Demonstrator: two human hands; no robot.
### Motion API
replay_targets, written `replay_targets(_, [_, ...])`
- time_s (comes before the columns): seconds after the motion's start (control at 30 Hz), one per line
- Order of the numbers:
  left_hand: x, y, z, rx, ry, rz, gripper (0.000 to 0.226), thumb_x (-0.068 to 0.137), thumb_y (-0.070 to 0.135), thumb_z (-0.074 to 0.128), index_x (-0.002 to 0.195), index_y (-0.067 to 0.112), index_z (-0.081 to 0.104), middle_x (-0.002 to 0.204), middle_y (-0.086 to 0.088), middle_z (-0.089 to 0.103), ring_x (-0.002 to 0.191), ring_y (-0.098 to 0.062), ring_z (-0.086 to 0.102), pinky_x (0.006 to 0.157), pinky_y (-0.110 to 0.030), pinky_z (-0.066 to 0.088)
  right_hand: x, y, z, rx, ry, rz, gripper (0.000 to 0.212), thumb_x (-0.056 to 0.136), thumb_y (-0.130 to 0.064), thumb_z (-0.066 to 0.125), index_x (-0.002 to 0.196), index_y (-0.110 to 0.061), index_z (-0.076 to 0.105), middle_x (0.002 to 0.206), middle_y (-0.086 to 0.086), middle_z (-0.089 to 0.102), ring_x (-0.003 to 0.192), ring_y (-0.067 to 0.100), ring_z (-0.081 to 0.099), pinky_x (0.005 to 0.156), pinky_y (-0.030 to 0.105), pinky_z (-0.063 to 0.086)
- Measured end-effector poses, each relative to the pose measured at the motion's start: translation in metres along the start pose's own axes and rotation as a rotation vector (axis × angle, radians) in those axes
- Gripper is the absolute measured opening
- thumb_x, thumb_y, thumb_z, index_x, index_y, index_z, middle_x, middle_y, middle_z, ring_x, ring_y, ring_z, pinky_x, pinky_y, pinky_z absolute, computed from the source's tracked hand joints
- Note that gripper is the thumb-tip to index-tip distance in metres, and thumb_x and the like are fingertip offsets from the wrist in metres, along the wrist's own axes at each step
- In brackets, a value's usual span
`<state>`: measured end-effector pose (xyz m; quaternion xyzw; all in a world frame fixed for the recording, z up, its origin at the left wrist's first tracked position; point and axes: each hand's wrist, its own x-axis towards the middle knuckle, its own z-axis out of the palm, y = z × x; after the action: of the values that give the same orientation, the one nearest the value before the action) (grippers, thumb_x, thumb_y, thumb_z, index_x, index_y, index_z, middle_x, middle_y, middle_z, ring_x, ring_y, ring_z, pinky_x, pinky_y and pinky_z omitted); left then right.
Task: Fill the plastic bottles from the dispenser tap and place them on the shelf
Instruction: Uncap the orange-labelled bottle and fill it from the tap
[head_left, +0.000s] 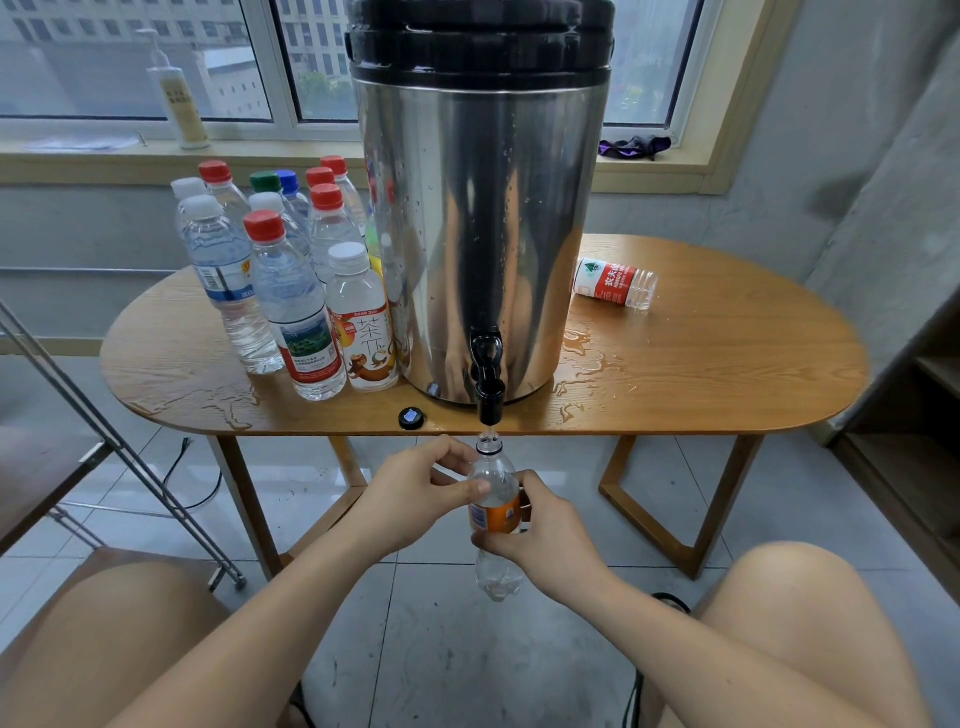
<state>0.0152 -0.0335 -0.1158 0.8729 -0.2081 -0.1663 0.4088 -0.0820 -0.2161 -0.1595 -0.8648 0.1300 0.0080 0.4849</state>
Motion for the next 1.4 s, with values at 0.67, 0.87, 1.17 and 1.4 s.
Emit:
replay_targets(0.67, [-0.0005,-0.0002,-0.0002,-0.038,-0.001,0.006,0.027,0.092,0.052,0.081,0.114,0.047,0.067,0.113,0.022,0.072,0.099,0.0,0.072,0.084,-0.03,0.066,0.0012,0.0011,0.0003,-0.003,0.005,-0.005,0.062,0.078,-0.046,0.093,0.125,-0.036,0.054,0.116,-0.013,0.068,0.106,0.008,0.065,0.082,0.021,0.051])
replay_targets(0.87, [-0.0013,0.0026,-0.0005,-0.041,-0.003,0.008,0.024,0.093,0.048,0.081,0.112,0.047,0.066,0.113,0.021,0.072,0.099,-0.001,0.072,0.083,-0.029,0.065,0.0014,0.0016,0.0008,-0.006,0.01,-0.005,0.063,0.078,-0.046,0.094,0.126,-0.036,0.054,0.115,-0.013,0.068,0.106,0.008,0.065,0.083,0.022,0.053])
replay_targets(1.17, [-0.003,0.0043,-0.0014,-0.044,-0.005,0.006,0.027,0.093,0.048,0.081,0.116,0.045,0.067,0.115,0.02,0.072,0.1,-0.001,0.072,0.085,-0.029,0.065,0.0006,0.0004,0.0004,0.0,0.01,-0.012,0.063,0.078,-0.045,0.094,0.127,-0.036,0.055,0.114,-0.014,0.068,0.104,0.006,0.065,0.08,0.019,0.051])
replay_targets(1.4, [-0.003,0.0045,-0.0023,-0.04,-0.009,0.002,0.027,0.093,0.048,0.082,0.116,0.045,0.067,0.114,0.021,0.072,0.101,0.0,0.072,0.087,-0.031,0.065,0.0015,0.0017,0.0009,0.0,0.019,-0.015,0.062,0.077,-0.044,0.094,0.125,-0.036,0.055,0.113,-0.014,0.069,0.103,0.007,0.066,0.082,0.021,0.053])
